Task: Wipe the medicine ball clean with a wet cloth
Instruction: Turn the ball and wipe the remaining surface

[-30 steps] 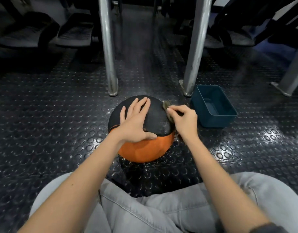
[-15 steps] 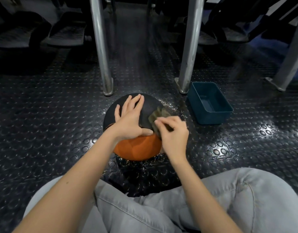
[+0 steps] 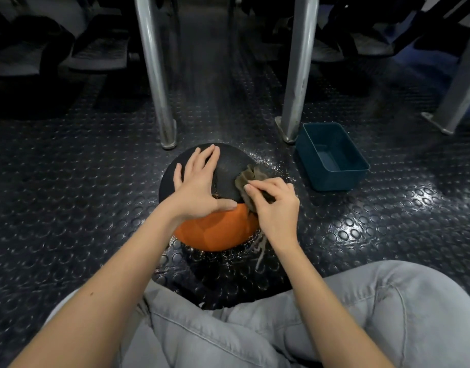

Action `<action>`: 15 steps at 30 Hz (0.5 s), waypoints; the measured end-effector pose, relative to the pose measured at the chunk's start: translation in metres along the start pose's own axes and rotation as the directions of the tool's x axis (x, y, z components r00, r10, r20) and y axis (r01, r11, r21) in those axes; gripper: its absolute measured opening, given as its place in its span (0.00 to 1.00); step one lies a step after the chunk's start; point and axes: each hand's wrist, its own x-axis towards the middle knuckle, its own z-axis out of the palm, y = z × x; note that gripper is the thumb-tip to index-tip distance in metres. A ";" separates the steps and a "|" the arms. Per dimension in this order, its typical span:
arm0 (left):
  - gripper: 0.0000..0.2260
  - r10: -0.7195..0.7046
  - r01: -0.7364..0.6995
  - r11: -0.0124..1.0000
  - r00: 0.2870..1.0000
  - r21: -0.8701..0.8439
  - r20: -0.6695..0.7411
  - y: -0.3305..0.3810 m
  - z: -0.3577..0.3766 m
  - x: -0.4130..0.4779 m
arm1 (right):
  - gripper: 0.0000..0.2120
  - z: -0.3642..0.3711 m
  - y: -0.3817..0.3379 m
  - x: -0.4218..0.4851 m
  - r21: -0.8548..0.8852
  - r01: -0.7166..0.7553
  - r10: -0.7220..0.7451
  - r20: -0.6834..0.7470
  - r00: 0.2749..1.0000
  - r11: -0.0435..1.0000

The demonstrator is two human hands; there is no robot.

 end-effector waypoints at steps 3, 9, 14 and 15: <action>0.49 0.002 -0.002 1.000 1.000 -0.023 -0.008 0.002 0.002 -0.002 | 0.07 0.000 0.021 0.027 0.081 -0.249 0.250 -0.002 0.968 0.965; 0.50 -0.007 0.007 1.000 1.000 0.026 -0.019 0.008 0.004 0.004 | 0.05 0.001 0.004 -0.010 0.084 -0.167 0.172 -0.055 0.984 0.982; 0.49 0.011 -0.010 0.999 1.000 0.043 -0.010 0.010 0.007 0.001 | 0.05 -0.003 0.006 -0.012 0.168 -0.230 0.240 -0.043 0.970 0.959; 0.49 0.003 -0.003 0.999 1.000 0.041 -0.006 0.011 0.007 0.000 | 0.05 -0.005 0.012 0.000 0.184 -0.301 0.312 -0.034 0.949 0.936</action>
